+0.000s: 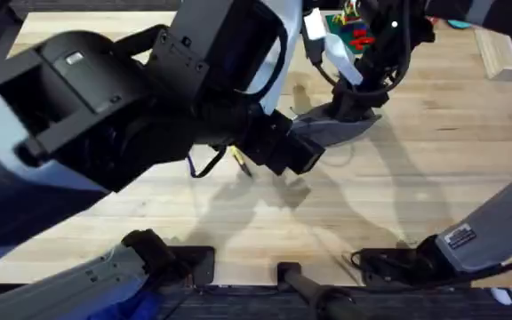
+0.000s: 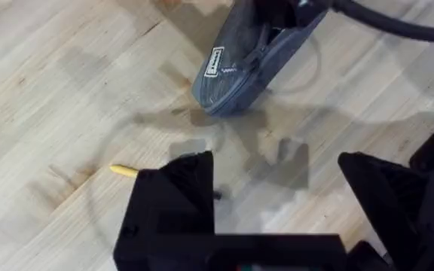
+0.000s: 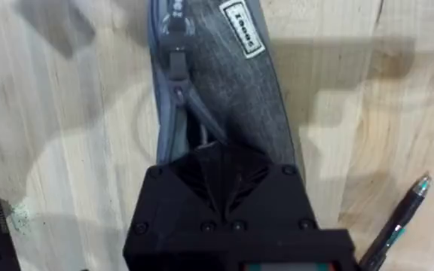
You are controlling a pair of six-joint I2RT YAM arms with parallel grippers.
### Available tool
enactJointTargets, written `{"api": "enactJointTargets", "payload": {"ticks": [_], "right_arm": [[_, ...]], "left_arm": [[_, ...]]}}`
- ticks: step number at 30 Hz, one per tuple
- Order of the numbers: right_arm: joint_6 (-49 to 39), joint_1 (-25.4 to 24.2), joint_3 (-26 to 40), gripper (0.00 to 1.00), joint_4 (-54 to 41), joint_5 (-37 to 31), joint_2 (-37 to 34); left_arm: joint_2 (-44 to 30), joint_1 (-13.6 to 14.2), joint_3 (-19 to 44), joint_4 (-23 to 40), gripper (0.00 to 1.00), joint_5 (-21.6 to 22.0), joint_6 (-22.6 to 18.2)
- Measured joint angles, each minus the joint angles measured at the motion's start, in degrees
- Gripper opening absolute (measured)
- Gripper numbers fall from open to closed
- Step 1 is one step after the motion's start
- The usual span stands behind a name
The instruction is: Unzip the bag, pick up the pens from the table one at a time and place them inside, then zip the bag closed.
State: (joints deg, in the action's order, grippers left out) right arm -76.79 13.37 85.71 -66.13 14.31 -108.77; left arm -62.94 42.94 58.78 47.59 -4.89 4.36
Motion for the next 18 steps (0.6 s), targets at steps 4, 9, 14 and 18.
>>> {"api": "enactJointTargets", "payload": {"ticks": [4,9,14,18], "right_arm": [[0.3,0.0,0.0,0.033,0.0,-0.1,0.0],[0.8,0.0,0.0,0.158,0.0,-0.1,0.0],[1.0,0.0,-0.1,0.88,0.0,-0.2,0.0],[1.2,0.0,-0.1,0.996,0.1,-0.5,0.0]], "left_arm": [[0.0,0.0,0.0,0.0,0.995,0.0,0.0],[0.0,0.0,0.0,0.0,0.995,0.0,0.0],[0.0,0.0,0.0,0.0,0.995,0.0,0.0],[0.0,0.0,0.0,0.0,0.995,0.0,0.0]]}}
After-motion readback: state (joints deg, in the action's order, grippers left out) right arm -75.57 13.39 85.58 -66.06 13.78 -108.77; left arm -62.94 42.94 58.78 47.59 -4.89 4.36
